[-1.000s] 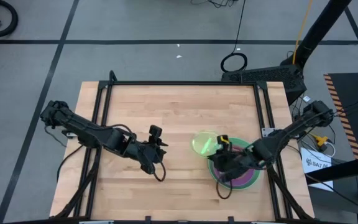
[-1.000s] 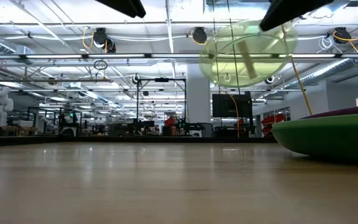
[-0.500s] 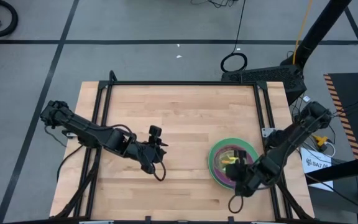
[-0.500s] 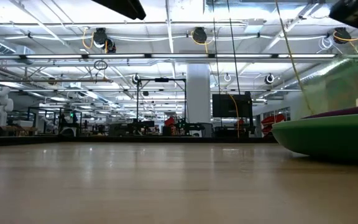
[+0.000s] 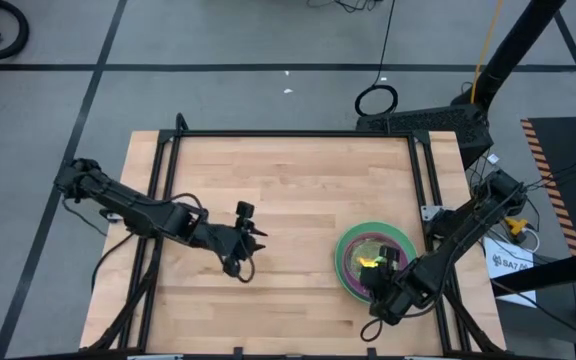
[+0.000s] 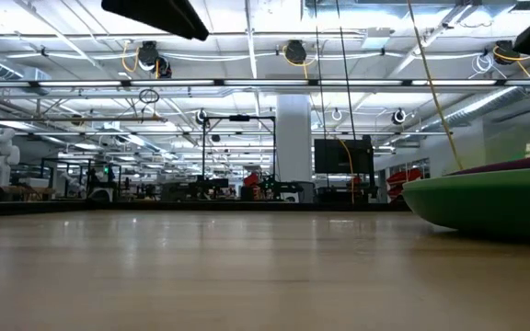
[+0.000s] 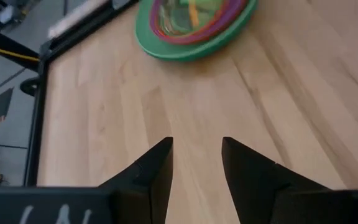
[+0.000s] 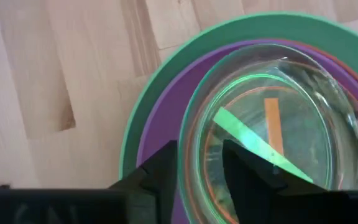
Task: Stack plastic plates
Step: Stack the small green plate on top of the small orange plate, then return to Home Position
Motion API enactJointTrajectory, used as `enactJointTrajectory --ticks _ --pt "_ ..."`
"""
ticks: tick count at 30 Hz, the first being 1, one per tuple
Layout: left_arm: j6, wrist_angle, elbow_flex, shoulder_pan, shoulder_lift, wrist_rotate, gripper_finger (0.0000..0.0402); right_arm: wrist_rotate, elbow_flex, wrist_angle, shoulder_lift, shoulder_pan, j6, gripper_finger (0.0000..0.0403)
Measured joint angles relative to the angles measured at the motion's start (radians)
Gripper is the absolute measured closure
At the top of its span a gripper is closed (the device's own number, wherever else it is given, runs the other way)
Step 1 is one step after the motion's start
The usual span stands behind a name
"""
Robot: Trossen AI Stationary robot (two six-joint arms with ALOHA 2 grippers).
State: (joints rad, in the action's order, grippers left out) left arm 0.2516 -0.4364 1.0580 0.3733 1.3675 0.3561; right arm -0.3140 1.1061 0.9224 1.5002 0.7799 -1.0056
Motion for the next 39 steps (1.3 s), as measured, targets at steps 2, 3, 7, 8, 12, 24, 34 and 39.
enactJointTrajectory --ticks 2,3,7,8,12,24,34,39 --pt "-0.007 0.055 -0.051 0.001 -0.039 0.000 0.0256 -0.024 0.000 0.002 0.000 0.001 -0.004 0.0272" --pt "-0.012 0.082 -0.077 0.001 -0.058 0.000 0.0256 -0.031 0.000 0.002 0.000 0.002 -0.004 0.0265" --pt "-0.050 0.162 -0.175 0.000 -0.131 0.002 0.0256 -0.053 0.000 0.003 0.000 0.001 -0.004 0.0246" --pt "-0.060 0.181 -0.194 0.000 -0.151 0.006 0.0256 -0.059 0.000 0.003 0.000 0.001 -0.004 0.0244" --pt "-0.076 0.232 -0.266 0.000 -0.212 0.008 0.0256 -0.217 0.000 -0.036 0.000 0.002 0.053 0.0242" --pt "0.020 0.415 -0.446 -0.078 -0.421 0.010 0.0256 -0.463 -0.001 -0.388 0.000 -0.152 0.630 0.0268" --pt "0.054 0.430 -0.551 -0.219 -0.575 -0.100 0.0256 -0.102 -0.003 -0.659 -0.008 -0.415 1.116 0.0273" --pt "0.039 0.426 -0.626 -0.298 -0.662 -0.150 0.0256 0.128 -0.078 -0.802 -0.044 -0.568 1.225 0.0273"
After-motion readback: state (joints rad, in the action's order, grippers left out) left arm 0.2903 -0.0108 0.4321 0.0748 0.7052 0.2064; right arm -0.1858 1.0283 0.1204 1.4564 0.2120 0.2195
